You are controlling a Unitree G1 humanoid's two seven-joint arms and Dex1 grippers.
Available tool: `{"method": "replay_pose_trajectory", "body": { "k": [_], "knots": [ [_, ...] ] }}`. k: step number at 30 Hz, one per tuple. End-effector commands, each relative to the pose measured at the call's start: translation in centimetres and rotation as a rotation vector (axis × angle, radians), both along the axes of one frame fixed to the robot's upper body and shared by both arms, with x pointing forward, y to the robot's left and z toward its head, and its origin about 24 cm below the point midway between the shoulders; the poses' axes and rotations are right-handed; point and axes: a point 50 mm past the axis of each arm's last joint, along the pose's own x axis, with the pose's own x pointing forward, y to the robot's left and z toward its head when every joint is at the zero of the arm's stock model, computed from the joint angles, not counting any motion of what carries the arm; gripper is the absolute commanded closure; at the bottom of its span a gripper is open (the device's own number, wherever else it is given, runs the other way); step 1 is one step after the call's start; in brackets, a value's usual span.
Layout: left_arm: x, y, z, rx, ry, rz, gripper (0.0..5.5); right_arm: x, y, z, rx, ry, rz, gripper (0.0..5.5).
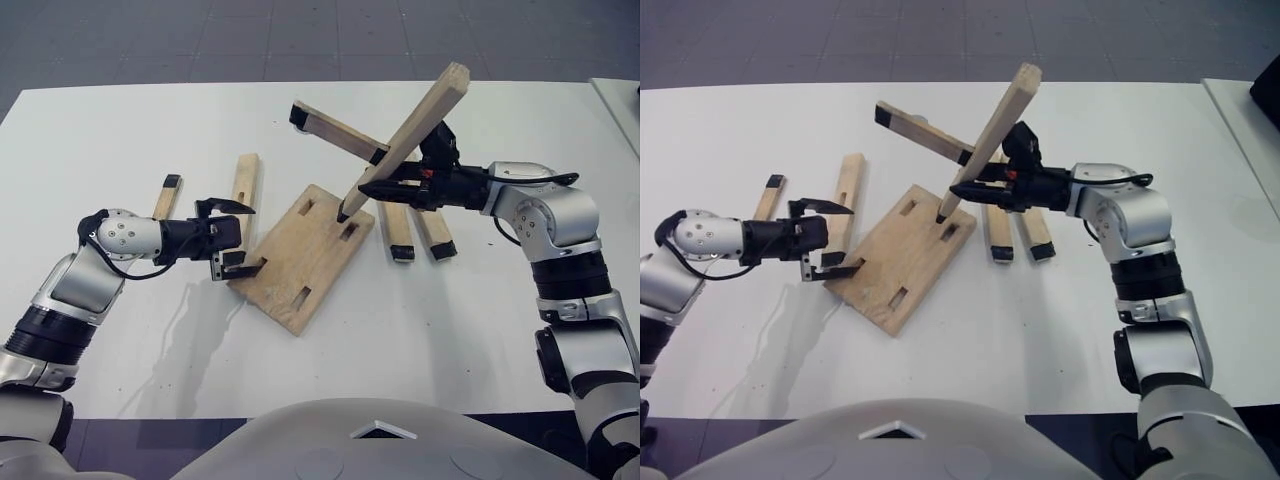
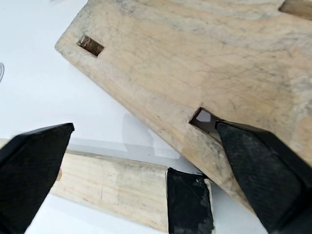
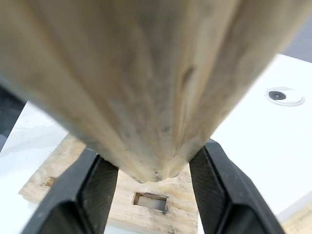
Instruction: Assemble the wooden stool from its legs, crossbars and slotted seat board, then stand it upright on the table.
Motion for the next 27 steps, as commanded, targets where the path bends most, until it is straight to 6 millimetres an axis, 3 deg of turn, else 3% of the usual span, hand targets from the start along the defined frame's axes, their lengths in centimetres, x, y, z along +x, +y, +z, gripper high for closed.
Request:
{"method": "replay_pose_trajectory", "body": {
  "k": [1, 8, 15, 27],
  "knots": [
    [-2.4, 1.5, -4.7, 0.151, 0.188, 0.069, 0.10, -0.7, -0.7, 0.2, 0.012, 0.035, -0.024, 3.41],
    [-2.9, 1.4, -4.9, 0.139, 0.195, 0.088, 0.10, -2.0, -1.2, -0.7, 0.005, 0.098, -0.053, 3.41],
    [-3.0, 1.1, -4.8, 0.122, 0.196, 0.099, 0.10, -1.9, -1.7, -3.6, -0.114, 0.175, -0.110, 3.41],
    [-3.2, 0.6, -4.7, 0.104, 0.182, 0.148, 0.10, -1.2, -3.9, -5.3, -0.228, 0.323, -0.348, 3.41]
  ]
}}
